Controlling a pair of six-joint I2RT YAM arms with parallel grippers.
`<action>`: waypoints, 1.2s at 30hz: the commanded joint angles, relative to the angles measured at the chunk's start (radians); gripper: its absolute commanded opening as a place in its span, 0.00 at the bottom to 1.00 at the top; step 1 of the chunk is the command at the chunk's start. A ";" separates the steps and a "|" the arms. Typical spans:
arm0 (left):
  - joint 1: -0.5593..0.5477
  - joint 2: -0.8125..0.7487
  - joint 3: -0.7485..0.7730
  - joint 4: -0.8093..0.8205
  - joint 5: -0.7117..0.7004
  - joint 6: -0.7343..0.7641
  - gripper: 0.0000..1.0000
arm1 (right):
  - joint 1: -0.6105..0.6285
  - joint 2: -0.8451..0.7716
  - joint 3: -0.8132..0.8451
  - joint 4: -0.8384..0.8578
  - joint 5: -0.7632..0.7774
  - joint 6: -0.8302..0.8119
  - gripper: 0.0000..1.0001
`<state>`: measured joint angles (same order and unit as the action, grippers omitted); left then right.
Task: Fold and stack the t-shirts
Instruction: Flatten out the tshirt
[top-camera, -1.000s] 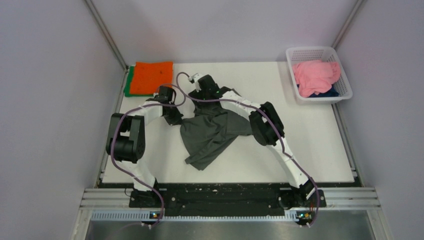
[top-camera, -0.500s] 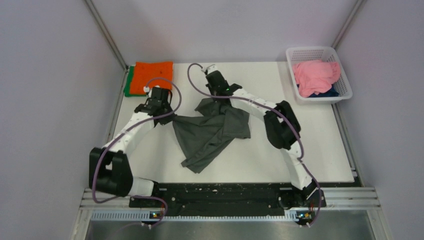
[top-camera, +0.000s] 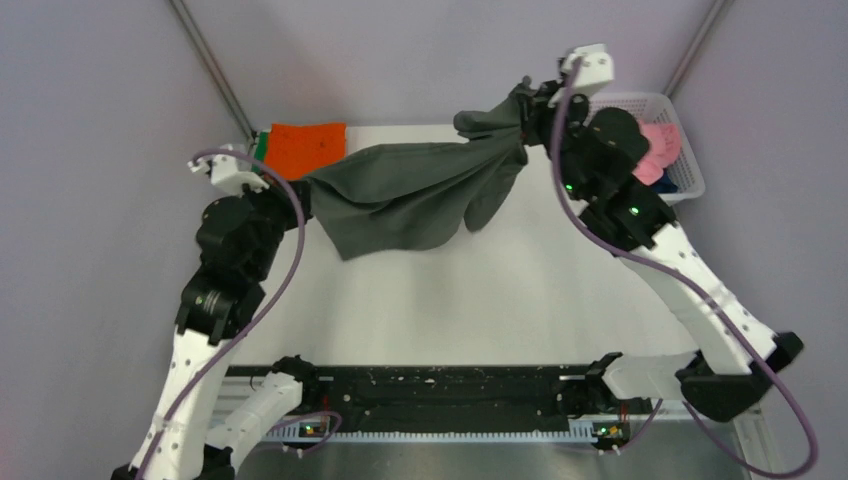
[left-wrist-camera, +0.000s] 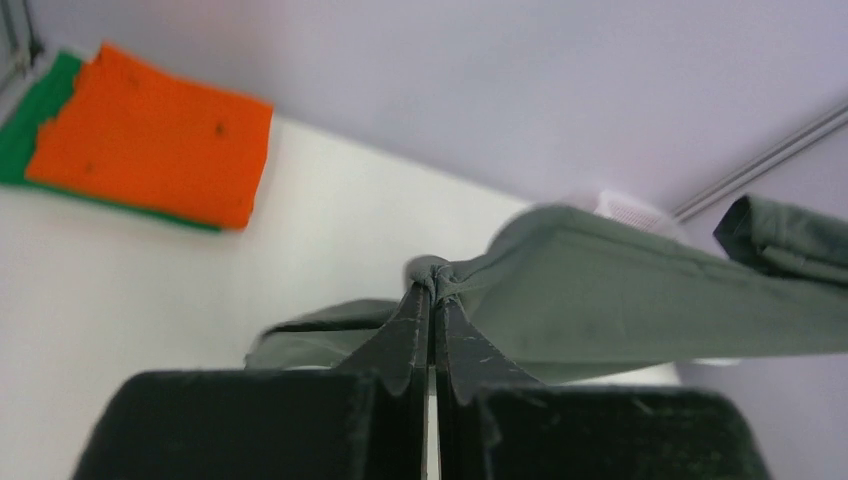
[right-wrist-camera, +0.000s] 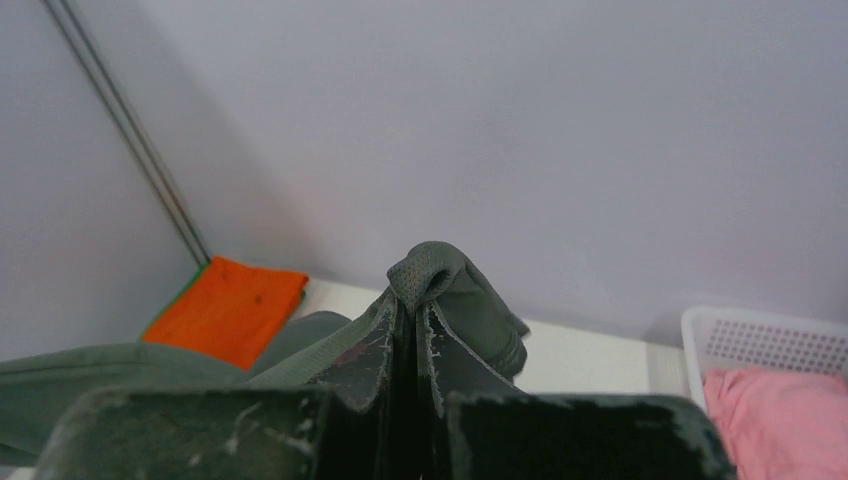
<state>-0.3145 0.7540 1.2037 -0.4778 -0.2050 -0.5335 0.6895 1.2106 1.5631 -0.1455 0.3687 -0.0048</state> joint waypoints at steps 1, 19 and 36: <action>-0.004 -0.081 0.106 0.097 0.028 0.066 0.00 | -0.002 -0.121 0.033 -0.026 -0.140 -0.025 0.00; -0.003 0.029 0.196 0.164 -0.033 0.086 0.00 | -0.002 -0.293 0.004 -0.116 -0.102 0.011 0.00; 0.149 1.078 0.413 -0.150 -0.221 -0.071 0.99 | -0.340 0.562 -0.200 0.022 -0.142 0.317 0.98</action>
<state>-0.1951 1.7615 1.4296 -0.4469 -0.4633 -0.5381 0.3603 1.7035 1.2228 -0.0887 0.3283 0.2092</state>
